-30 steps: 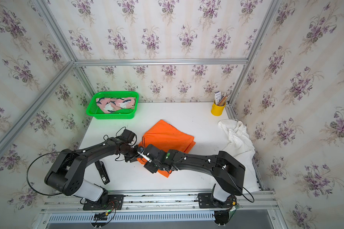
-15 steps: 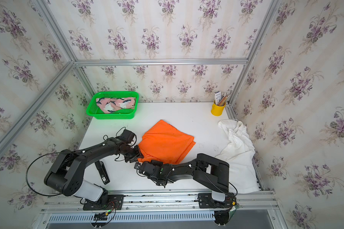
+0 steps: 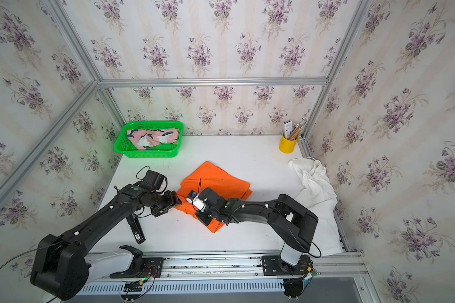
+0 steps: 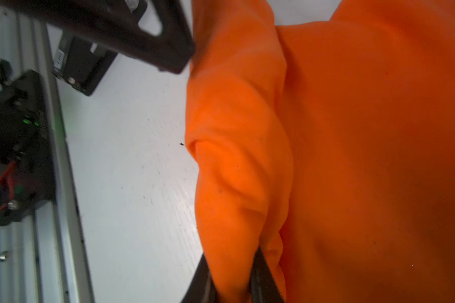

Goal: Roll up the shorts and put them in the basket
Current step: Roll the shorts at the center of the board.

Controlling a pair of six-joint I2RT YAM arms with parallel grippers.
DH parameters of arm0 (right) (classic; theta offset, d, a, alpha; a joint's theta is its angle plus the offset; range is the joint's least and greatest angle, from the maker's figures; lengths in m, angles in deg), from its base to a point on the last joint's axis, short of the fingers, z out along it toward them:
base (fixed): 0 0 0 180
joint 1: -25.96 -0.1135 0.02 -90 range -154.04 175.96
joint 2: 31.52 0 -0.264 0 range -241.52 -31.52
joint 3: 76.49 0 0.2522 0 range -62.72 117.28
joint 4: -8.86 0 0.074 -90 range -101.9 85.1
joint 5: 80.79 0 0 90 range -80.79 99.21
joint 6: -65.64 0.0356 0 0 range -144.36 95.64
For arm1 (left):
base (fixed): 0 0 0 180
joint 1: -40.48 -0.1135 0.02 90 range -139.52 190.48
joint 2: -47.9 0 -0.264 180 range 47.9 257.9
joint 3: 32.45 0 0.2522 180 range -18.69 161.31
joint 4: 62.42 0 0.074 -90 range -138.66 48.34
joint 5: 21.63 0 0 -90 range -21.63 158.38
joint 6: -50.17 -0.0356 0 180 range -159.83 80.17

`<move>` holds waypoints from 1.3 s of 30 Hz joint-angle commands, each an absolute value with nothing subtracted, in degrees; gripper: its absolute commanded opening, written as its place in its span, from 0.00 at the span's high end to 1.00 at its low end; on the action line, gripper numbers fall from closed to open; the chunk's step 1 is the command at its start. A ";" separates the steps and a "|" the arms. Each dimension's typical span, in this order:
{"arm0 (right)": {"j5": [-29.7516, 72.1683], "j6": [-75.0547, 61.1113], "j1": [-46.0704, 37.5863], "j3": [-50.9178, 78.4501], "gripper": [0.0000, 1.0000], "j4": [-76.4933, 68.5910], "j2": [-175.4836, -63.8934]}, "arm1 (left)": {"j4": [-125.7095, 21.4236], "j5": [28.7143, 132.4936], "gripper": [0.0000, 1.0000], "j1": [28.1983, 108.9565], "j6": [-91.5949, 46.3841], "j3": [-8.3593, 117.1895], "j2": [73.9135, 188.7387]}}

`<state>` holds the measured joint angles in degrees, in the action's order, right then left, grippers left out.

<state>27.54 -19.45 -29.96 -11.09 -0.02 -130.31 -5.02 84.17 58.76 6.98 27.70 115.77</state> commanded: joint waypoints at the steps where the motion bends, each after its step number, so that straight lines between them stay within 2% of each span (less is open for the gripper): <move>1: 49.22 -8.81 -25.10 -9.93 1.00 4.91 -133.71 | 0.38 81.49 0.23 58.75 4.22 29.29 115.46; 3: 56.56 -4.63 -21.38 -8.89 0.99 6.29 -137.65 | 0.08 82.03 0.23 58.91 3.74 30.06 116.44; 5: 59.35 -1.03 -18.21 -7.60 0.99 5.99 -141.43 | -1.13 82.66 0.23 59.33 3.58 30.99 117.92; 9: 57.62 -0.27 -14.70 -4.99 0.97 -0.02 -146.82 | -3.89 82.49 0.23 60.89 2.94 34.40 123.04; 14: 53.80 -2.57 -14.03 -2.71 0.81 -6.60 -148.47 | -7.57 81.76 0.26 61.81 1.50 40.59 133.64; 17: 49.97 -3.89 -14.03 -2.13 0.72 -9.43 -146.45 | -5.64 79.49 0.31 61.80 -1.29 45.88 140.21; 20: 44.19 -6.29 -14.03 -1.73 0.63 -14.24 -142.39 | -5.50 76.92 0.43 61.61 -3.08 46.85 144.77; 23: 41.33 -8.65 -14.09 -2.56 0.59 -19.44 -138.01 | -6.64 77.06 0.47 60.49 -4.20 46.38 148.24; 31: 37.12 -7.05 -13.97 -12.63 0.63 -18.36 -131.40 | -4.40 77.60 0.51 59.61 -9.07 52.15 156.69; 35: 30.14 -6.96 -14.24 -11.82 0.61 -21.07 -131.80 | -4.15 78.72 0.51 59.62 -10.74 52.68 157.27; 39: 18.39 -11.92 -19.73 -8.62 0.42 -22.58 -123.63 | -3.79 78.42 0.49 59.62 -11.53 51.72 154.49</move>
